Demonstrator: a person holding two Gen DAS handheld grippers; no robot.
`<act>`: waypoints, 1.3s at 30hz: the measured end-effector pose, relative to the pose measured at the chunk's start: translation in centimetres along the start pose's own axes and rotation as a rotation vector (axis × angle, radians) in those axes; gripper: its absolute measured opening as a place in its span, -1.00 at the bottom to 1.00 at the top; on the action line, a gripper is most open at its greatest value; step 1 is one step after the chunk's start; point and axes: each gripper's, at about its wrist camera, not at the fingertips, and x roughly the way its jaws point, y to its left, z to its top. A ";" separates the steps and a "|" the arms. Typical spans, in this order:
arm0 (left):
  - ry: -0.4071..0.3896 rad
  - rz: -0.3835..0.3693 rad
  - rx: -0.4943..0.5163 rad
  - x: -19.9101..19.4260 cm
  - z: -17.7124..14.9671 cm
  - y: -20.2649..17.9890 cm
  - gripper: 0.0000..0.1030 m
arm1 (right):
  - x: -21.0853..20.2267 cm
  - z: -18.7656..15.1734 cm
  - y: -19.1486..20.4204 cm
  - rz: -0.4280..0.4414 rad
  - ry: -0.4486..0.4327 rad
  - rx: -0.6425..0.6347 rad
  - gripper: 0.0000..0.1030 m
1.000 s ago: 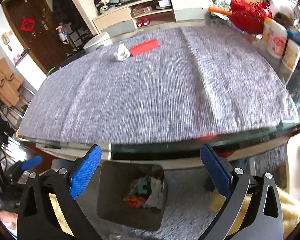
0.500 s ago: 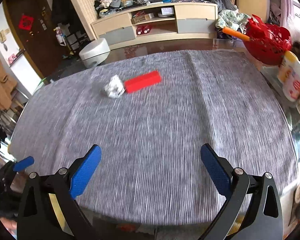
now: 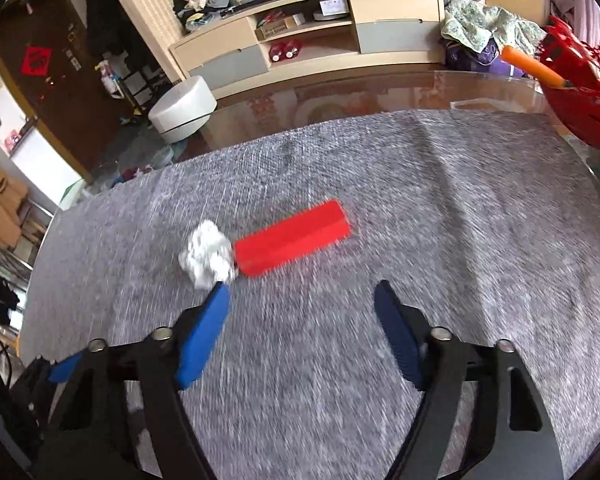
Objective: Collect trash
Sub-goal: 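Grasp the crumpled white tissue with the left tool while the right tool grasps the red block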
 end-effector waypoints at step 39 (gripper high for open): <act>-0.059 -0.076 0.074 6.4 8.6 -3.3 -0.43 | 4.9 4.8 -1.0 0.007 0.059 -0.094 -0.44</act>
